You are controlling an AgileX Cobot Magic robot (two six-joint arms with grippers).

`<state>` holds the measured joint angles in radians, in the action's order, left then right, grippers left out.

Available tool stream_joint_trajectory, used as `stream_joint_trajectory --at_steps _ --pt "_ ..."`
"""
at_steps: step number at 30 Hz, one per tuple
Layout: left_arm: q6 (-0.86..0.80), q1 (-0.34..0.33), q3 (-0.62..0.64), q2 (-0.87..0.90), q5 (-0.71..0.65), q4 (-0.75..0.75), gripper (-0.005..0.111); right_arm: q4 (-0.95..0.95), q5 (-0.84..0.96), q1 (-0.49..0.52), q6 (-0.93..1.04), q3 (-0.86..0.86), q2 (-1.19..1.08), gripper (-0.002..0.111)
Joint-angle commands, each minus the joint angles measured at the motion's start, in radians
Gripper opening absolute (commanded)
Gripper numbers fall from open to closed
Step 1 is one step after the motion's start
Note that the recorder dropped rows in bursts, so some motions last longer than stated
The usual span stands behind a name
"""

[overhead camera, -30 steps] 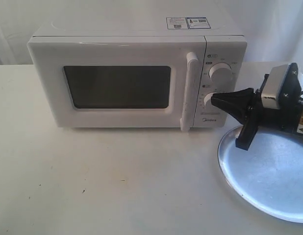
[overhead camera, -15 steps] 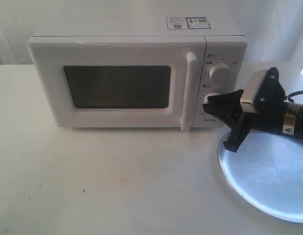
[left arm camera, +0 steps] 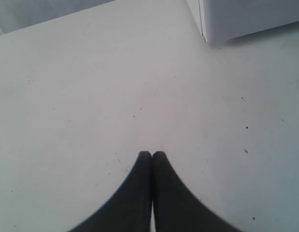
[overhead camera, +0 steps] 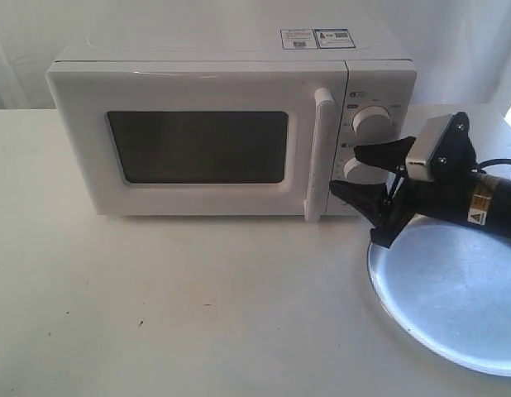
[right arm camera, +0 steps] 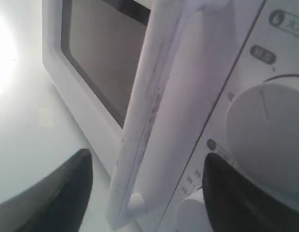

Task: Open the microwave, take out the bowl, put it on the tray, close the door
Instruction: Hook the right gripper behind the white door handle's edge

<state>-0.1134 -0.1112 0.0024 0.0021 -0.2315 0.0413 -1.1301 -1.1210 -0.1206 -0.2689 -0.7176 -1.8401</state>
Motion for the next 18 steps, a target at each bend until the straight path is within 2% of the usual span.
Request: stream_joint_trajectory --at_steps 1,5,9,12,18 --pt "0.004 0.003 -0.002 -0.002 -0.001 -0.008 0.0 -0.049 -0.062 0.0 -0.082 -0.066 -0.073 0.053" --pt "0.004 0.003 -0.002 -0.002 -0.001 -0.008 0.0 -0.196 -0.096 0.0 -0.296 -0.193 -0.123 0.051" --pt "0.004 0.003 -0.002 -0.002 -0.001 -0.008 0.0 -0.231 -0.1 -0.014 -0.321 -0.243 -0.142 0.051" --pt "0.004 0.003 -0.002 -0.002 -0.001 -0.008 0.0 -0.24 -0.019 -0.086 -0.321 -0.272 -0.163 0.05" --pt "0.004 0.003 -0.002 -0.002 -0.001 -0.008 0.0 -0.231 -0.055 -0.18 -0.31 -0.297 -0.174 0.049"
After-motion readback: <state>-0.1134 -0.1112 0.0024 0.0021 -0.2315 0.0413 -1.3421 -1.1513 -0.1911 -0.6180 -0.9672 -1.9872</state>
